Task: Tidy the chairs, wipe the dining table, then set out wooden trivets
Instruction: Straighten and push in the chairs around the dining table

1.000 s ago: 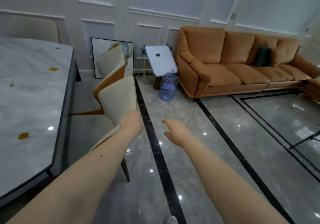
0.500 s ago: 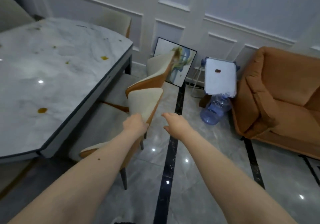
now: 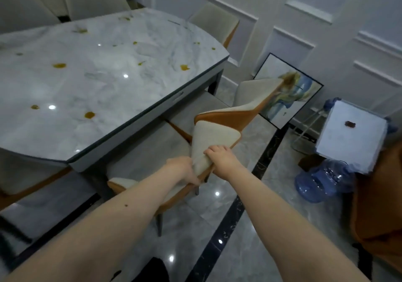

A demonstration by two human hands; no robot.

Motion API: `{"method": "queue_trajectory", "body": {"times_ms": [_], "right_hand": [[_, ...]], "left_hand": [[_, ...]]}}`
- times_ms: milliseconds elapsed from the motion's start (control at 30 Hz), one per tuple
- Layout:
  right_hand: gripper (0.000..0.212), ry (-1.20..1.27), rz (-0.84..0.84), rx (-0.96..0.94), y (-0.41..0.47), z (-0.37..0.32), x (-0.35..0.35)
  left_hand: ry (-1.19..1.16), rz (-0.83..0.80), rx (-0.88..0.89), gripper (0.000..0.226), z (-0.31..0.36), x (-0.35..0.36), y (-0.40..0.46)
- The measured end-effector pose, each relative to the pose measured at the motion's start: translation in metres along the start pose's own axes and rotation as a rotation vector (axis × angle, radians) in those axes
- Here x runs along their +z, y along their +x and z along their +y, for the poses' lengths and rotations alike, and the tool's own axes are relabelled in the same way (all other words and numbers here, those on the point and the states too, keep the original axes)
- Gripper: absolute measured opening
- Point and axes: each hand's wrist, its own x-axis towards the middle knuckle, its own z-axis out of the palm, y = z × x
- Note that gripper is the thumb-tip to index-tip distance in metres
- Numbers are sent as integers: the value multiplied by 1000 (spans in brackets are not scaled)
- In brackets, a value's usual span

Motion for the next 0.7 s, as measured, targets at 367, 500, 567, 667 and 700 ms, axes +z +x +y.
{"method": "queue_trajectory", "body": {"times_ms": [367, 500, 567, 667, 700], "right_hand": [[50, -131, -157, -331, 41, 37, -2], [47, -89, -85, -469, 44, 55, 7], [46, -65, -39, -517, 43, 62, 12], [46, -47, -7, -571, 43, 70, 15], [46, -46, -8, -581, 44, 73, 15]], "left_hand": [[-187, -131, -282, 70, 21, -2, -4], [-193, 22, -388, 62, 38, 14, -6], [-195, 151, -437, 54, 45, 26, -8], [-208, 312, -475, 46, 49, 43, -14], [-192, 341, -487, 47, 49, 46, -16]]}}
